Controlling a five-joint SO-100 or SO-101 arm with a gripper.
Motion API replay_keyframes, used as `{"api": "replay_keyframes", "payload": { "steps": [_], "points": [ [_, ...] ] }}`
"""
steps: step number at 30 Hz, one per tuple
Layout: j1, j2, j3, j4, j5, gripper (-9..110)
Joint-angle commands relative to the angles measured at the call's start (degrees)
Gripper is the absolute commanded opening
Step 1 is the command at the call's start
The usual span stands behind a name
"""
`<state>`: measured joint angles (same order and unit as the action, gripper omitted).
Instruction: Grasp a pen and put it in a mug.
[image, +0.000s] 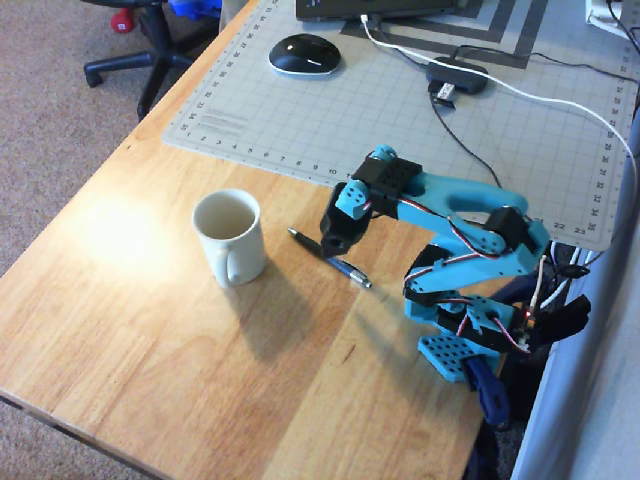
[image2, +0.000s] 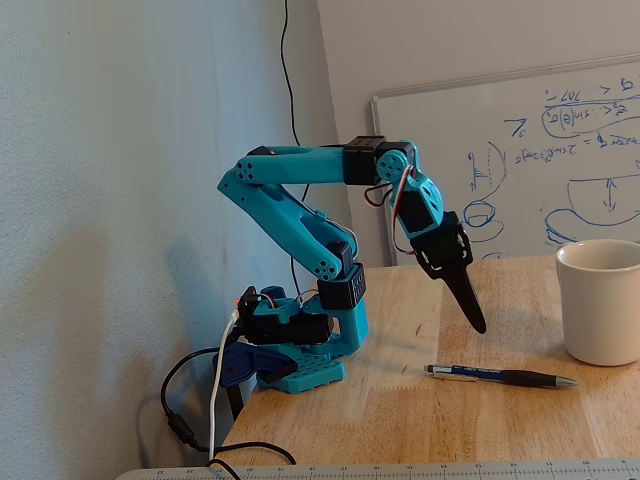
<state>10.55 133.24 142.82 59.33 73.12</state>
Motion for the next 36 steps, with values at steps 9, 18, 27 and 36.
{"api": "replay_keyframes", "payload": {
  "steps": [9,18,27,36],
  "points": [
    [3.69,-16.7,-5.19,-26.46,9.4,23],
    [7.65,-24.7,-5.01,-31.2,9.32,23],
    [6.33,-36.74,-5.71,-31.38,9.32,23],
    [5.8,-37.09,-5.19,-31.38,9.32,5]
  ]
}}
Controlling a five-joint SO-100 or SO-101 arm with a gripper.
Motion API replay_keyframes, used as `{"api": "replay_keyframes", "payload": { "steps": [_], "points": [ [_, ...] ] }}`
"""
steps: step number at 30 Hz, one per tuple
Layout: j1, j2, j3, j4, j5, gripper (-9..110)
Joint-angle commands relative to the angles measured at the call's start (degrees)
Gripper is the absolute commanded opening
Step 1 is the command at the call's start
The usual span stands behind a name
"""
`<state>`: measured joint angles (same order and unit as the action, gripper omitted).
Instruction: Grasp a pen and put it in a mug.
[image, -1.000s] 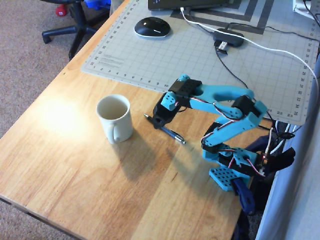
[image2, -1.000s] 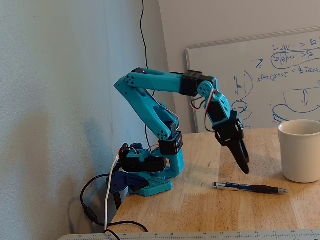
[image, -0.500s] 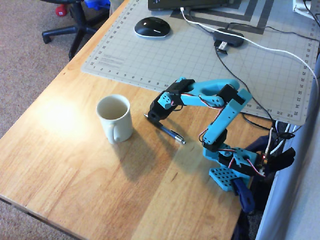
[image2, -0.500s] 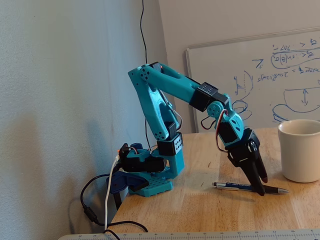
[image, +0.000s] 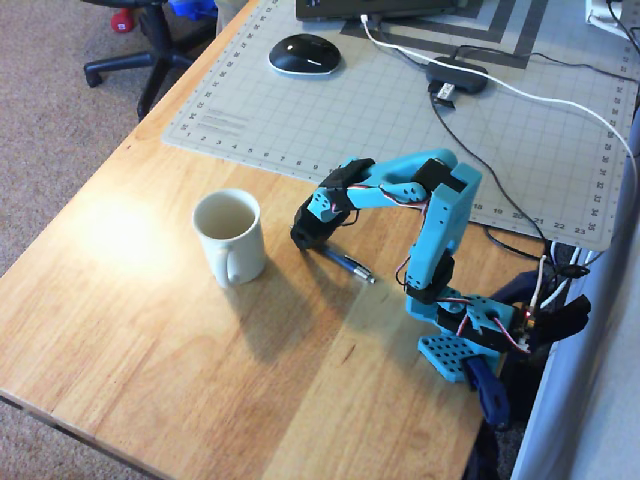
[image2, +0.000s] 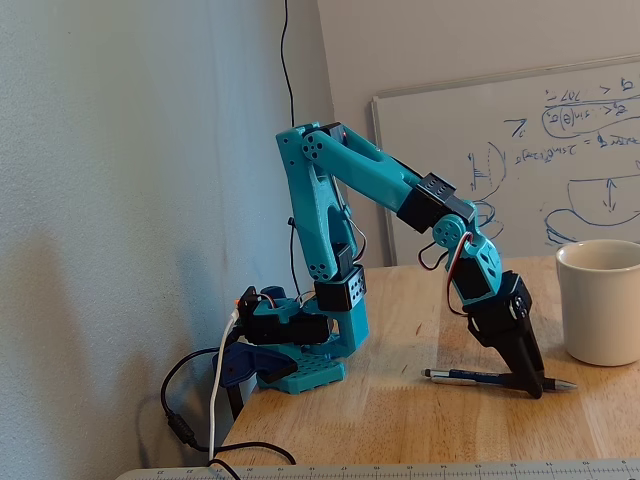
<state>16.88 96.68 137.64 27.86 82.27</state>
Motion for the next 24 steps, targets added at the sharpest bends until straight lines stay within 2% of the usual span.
{"api": "replay_keyframes", "payload": {
  "steps": [1,4,10,17,24],
  "points": [
    [-0.53,-0.7,-0.35,0.09,0.18,3],
    [-0.35,-0.44,-0.79,0.09,0.18,-1],
    [1.41,3.34,-0.62,0.0,0.18,1],
    [8.44,18.54,4.57,0.09,0.09,1],
    [3.96,43.86,14.41,0.09,0.88,1]
  ]
}}
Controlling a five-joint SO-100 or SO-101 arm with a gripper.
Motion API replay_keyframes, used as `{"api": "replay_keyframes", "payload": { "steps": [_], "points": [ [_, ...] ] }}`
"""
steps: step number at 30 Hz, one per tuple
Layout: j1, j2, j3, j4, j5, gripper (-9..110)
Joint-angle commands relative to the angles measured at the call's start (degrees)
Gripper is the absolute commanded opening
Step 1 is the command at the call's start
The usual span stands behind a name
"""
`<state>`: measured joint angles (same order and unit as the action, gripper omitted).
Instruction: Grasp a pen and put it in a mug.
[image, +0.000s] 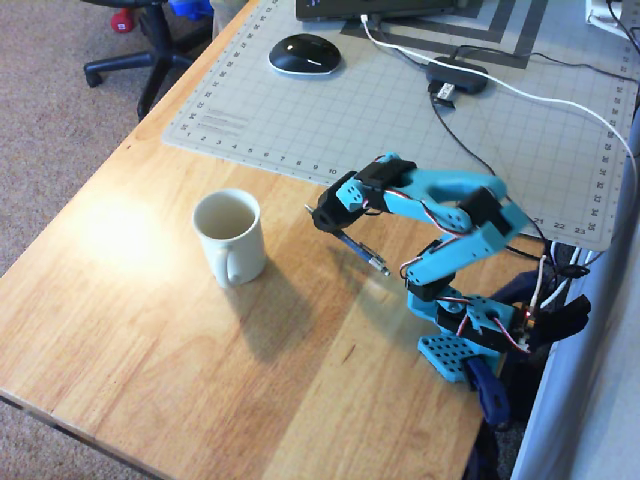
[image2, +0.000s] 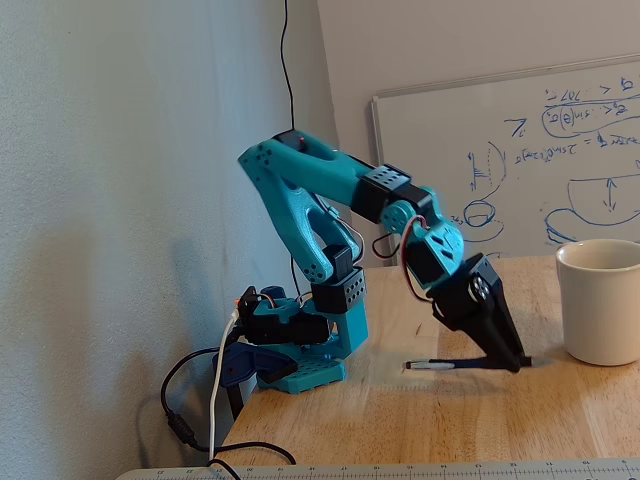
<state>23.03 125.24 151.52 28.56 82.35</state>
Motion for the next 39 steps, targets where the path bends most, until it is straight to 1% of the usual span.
{"api": "replay_keyframes", "payload": {
  "steps": [1,5,8,11,16,21,28,35,39],
  "points": [
    [-3.34,19.07,1.14,-0.62,0.79,1],
    [-8.61,29.62,1.93,-0.62,0.88,1],
    [-12.66,32.43,0.88,-0.88,0.88,1],
    [-16.7,33.31,-1.49,-4.83,0.88,1],
    [-21.45,31.99,-4.31,-19.69,0.97,1],
    [-27.51,23.38,-5.19,-38.32,0.97,1],
    [-29.44,15.12,-5.19,-63.54,0.18,1],
    [-29.18,2.46,-5.19,-79.72,0.0,1],
    [-28.3,-3.78,-5.1,-85.69,0.0,1]
  ]
}}
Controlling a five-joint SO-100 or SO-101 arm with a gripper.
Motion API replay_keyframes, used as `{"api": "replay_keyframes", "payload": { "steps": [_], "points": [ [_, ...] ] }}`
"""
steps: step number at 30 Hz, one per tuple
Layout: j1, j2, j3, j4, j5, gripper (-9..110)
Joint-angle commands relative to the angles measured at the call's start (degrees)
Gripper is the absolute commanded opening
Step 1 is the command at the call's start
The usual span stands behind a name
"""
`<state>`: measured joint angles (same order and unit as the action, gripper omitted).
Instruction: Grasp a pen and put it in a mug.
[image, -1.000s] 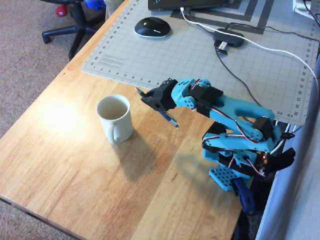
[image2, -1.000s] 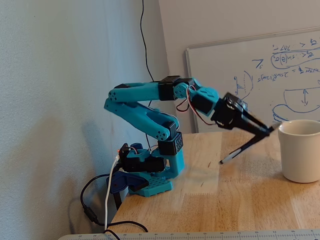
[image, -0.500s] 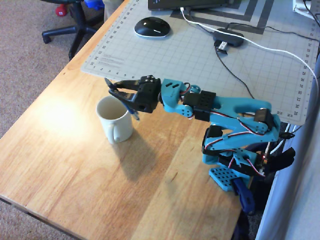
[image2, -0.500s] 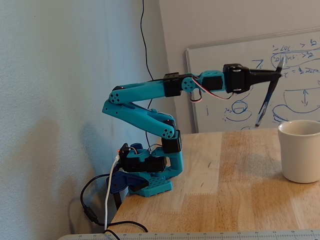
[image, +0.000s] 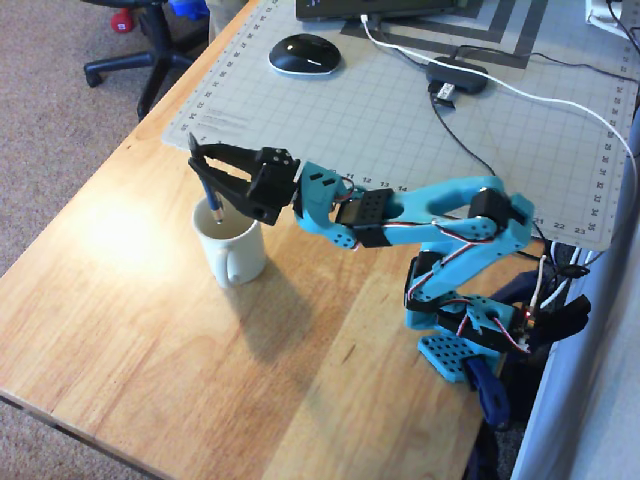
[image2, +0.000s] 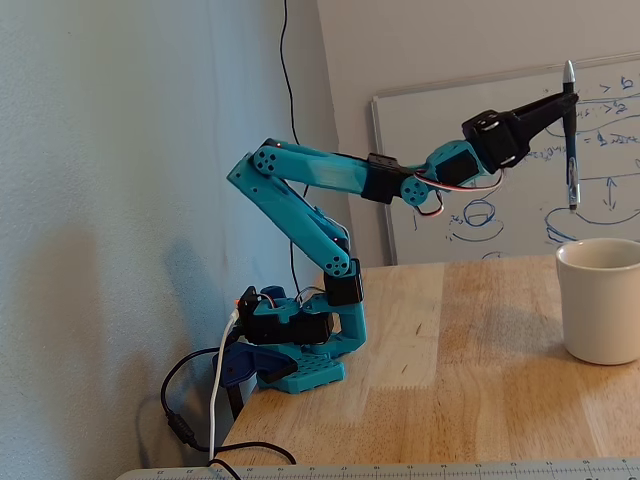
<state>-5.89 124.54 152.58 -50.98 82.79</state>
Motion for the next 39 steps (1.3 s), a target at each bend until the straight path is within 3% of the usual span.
{"api": "replay_keyframes", "payload": {
  "steps": [1,9,19,26,28,34,39],
  "points": [
    [1.76,-4.48,-6.06,-7.29,-0.44,1],
    [11.25,-10.11,-5.36,-9.84,-0.35,1],
    [11.43,-12.83,-5.27,-8.96,-0.53,2],
    [8.61,-14.68,-5.27,-8.79,-0.35,21],
    [7.73,-14.68,-5.27,-7.73,-0.35,22],
    [7.03,-7.73,-6.33,4.75,-2.11,17],
    [5.62,1.05,-6.42,23.12,-16.17,15]
  ]
}}
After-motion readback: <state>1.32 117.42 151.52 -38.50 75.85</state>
